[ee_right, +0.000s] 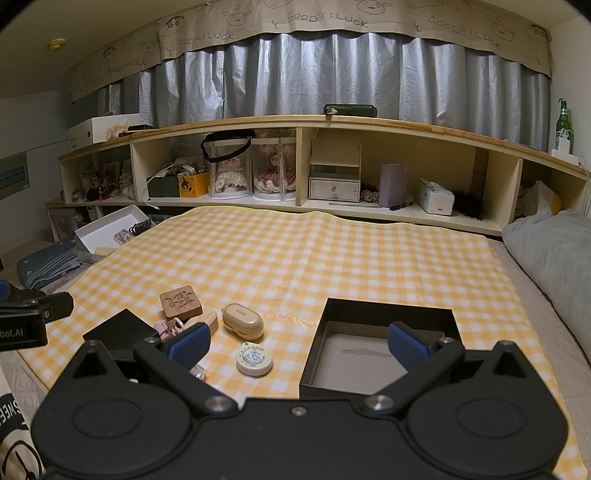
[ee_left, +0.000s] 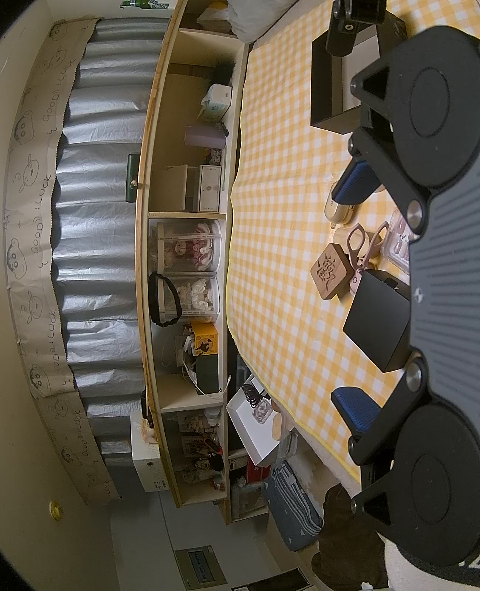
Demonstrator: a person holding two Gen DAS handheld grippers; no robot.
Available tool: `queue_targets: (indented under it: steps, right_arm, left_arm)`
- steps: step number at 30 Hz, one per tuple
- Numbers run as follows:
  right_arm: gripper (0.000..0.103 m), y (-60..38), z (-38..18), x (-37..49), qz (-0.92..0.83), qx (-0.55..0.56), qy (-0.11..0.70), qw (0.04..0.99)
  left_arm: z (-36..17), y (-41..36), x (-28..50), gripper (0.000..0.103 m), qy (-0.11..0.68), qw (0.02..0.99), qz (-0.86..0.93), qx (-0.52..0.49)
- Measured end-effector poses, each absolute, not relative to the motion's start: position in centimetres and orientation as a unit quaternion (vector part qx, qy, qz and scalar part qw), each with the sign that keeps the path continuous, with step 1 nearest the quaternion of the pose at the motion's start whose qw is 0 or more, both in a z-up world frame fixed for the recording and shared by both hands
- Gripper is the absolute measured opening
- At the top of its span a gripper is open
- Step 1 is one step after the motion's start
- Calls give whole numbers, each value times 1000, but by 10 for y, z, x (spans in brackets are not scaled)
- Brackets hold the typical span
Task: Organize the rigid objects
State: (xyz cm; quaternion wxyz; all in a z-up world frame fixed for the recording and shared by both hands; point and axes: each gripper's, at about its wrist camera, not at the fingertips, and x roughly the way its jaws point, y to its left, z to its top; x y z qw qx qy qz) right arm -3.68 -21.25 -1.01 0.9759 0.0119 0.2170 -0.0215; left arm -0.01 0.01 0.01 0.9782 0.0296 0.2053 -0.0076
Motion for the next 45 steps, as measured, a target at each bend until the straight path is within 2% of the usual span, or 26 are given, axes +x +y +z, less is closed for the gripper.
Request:
queue_targets:
  steps: [38,45]
  right_arm:
    - [103,-207,-17,-39,-20,10,217,976]
    - [103,-217,-7,-37,-17,48,193,980]
  left_arm:
    - [0,0,0,103,206,978,-8,30]
    - [1,-2,5,103,205,978,-13,24]
